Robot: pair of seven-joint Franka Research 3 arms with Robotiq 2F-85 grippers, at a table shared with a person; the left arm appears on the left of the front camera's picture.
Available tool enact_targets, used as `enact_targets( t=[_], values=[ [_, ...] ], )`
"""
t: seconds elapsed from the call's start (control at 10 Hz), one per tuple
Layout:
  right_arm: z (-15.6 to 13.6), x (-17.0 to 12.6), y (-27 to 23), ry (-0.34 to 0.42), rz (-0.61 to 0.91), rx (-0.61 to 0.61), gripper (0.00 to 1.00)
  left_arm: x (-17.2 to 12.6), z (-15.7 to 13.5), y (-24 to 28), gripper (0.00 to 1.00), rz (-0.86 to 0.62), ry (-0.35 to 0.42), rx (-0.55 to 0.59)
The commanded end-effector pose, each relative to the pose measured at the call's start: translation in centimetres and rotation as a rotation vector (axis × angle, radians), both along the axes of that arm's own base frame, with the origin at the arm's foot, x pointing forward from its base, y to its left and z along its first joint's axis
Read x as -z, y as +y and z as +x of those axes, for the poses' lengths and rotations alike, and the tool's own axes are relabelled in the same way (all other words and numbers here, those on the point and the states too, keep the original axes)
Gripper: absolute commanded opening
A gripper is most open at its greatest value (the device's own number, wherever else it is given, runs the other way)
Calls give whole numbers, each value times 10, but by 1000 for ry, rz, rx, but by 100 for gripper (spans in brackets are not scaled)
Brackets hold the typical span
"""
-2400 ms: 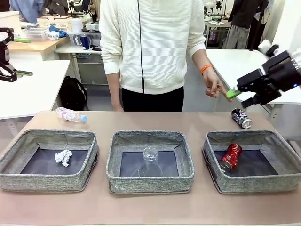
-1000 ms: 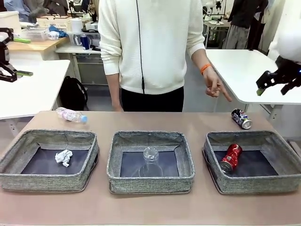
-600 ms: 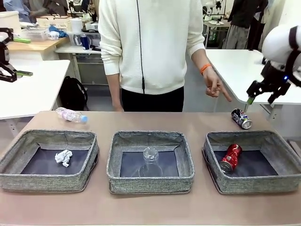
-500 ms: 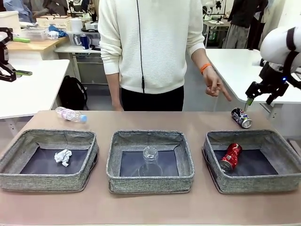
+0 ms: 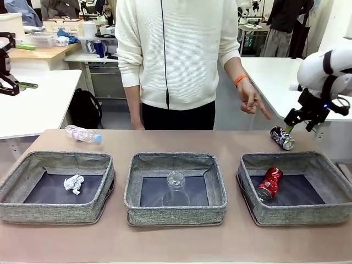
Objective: Sort the waste into the appropriate baskets.
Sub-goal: Pick up the waste item pointed out by the person.
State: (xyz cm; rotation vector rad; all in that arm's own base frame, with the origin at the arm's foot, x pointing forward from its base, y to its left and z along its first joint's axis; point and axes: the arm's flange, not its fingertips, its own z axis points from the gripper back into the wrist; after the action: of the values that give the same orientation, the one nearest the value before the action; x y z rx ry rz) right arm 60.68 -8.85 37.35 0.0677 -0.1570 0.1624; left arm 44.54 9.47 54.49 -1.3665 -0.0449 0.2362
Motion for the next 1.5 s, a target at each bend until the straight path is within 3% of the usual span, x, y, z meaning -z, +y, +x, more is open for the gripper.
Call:
enact_targets(
  t=[0.0,0.5,1.1,1.2,1.3,1.4],
  values=[
    [14,16,1,-10,24,-25,100,-3,-1,0,100,-13,-8,4],
    [19,42,19,-3,54,-45,100,-3,-1,0,100,-13,-8,4],
    [20,48,22,11,14,10,100,-3,-1,0,100,-13,-8,4],
    [20,49,21,7,-4,23,41,-3,-1,0,100,-13,-8,4],
    [20,50,20,12,-18,23,41,-3,-1,0,100,-13,-8,4],
    [21,51,20,11,-23,25,0,-3,-1,0,100,-13,-8,4]
  ],
)
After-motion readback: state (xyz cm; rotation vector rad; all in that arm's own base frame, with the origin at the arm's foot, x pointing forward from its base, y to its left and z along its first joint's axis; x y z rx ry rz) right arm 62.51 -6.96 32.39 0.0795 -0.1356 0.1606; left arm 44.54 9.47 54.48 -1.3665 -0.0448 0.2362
